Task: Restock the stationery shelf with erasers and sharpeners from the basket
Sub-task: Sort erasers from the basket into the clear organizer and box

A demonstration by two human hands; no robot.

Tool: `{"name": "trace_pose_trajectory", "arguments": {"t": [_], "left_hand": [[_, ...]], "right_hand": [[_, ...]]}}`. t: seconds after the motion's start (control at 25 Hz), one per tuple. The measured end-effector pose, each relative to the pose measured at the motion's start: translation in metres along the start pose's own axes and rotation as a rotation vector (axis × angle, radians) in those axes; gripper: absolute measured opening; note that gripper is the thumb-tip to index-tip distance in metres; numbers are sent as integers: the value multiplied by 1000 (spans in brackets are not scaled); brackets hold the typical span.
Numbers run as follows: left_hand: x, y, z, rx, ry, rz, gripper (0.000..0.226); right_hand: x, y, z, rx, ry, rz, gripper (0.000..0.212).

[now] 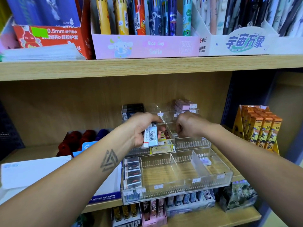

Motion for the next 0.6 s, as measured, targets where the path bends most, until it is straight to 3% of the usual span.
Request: {"name": "trace_pose_trajectory", "arguments": {"t": [0.12, 0.28, 0.4, 0.48, 0.6], "left_hand": [[2, -4, -1, 15, -37, 25, 10], [-4, -13, 1, 23, -28, 108, 23], [-14, -22, 5, 9, 43, 209, 31], [-18, -29, 7, 1, 85, 232, 26], [-18, -37, 9, 10, 81, 237, 18]], "right_hand": [[6, -4, -5, -30, 145, 21, 4], [27, -23, -12, -178, 785, -149, 12], [26, -44, 17, 44, 1174, 7, 36], [24, -54, 29, 145, 1254, 59, 46], [23, -60, 33, 164, 1217, 50, 42]]}}
Point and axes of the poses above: each hand's wrist, its own y-axis towards the middle knuckle, its own x-axis out of the back of the hand, z = x × y, the point moved 4 cm from there along y, towards the middle knuckle, and after that the axes turned 1 degree about x, right-handed, at the moved point
